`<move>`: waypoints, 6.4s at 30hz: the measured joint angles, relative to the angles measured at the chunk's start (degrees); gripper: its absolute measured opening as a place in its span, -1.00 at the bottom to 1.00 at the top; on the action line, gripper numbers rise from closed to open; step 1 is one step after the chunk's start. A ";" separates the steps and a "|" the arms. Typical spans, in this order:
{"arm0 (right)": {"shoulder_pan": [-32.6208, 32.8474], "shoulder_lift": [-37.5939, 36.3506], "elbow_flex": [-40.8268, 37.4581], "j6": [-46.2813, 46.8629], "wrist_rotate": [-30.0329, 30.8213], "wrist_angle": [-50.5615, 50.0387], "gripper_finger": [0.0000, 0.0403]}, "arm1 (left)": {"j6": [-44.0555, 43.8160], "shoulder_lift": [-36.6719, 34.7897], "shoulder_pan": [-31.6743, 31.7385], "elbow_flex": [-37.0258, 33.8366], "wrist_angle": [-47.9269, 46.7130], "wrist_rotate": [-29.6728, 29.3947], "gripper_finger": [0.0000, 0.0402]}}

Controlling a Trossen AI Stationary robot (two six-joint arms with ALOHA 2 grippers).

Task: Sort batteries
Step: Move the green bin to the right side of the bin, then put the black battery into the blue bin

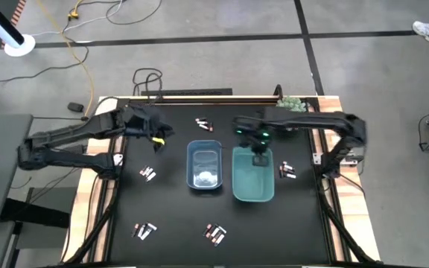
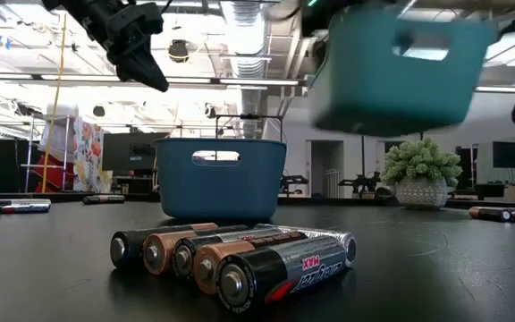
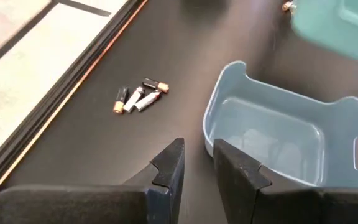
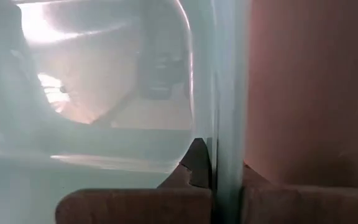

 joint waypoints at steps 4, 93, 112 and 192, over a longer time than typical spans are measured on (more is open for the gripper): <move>-2.10 7.92 4.88 -6.27 1.50 0.00 -1.00 | 2.80 -1.17 3.58 0.00 -1.17 3.43 -0.60; -10.46 17.14 0.18 -11.59 -0.64 9.41 -0.98 | 8.00 -1.20 6.77 -0.04 -6.84 4.40 -0.60; -9.43 17.14 0.20 -11.61 -0.56 8.97 -0.78 | 8.87 -1.18 6.77 -0.04 -7.94 4.40 -0.60; 6.64 -54.97 -40.40 53.47 7.33 24.38 -0.36 | -25.10 -0.35 1.54 -0.04 -7.69 -7.09 -0.60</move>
